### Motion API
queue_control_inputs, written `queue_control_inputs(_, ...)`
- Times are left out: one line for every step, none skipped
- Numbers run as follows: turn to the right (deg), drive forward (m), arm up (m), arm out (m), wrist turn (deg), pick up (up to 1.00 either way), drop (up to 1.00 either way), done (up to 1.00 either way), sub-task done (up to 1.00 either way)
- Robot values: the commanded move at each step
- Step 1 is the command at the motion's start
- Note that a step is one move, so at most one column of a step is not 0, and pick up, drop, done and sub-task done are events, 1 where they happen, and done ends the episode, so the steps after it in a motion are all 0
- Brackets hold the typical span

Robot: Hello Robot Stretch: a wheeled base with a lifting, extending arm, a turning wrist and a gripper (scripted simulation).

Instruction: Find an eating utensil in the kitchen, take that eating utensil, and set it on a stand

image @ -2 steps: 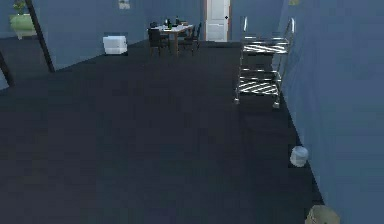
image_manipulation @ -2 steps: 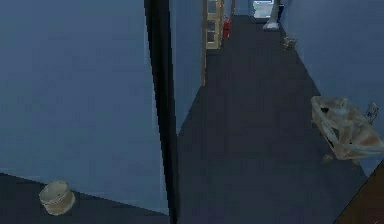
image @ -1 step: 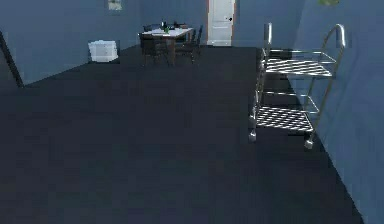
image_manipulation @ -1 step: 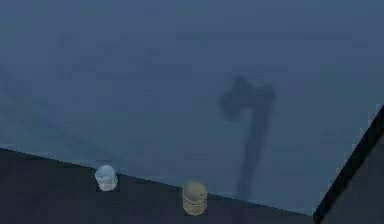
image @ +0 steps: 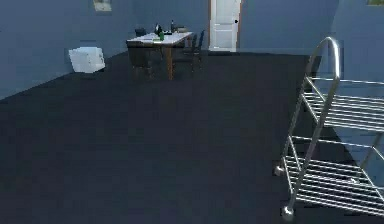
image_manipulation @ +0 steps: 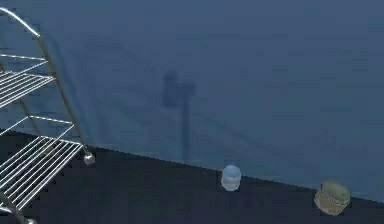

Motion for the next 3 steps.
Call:
queue_control_inputs(0.0, 0.9, 0.0, 0.0, 0.0, 0.0, 0.0, 0.0, 0.0)
queue_control_inputs(12.0, 0.0, 0.0, 0.0, 0.0, 0.0, 0.0, 0.0, 0.0)
queue_control_inputs(0.0, 1.0, 0.0, 0.0, 0.0, 0.0, 0.0, 0.0, 0.0)
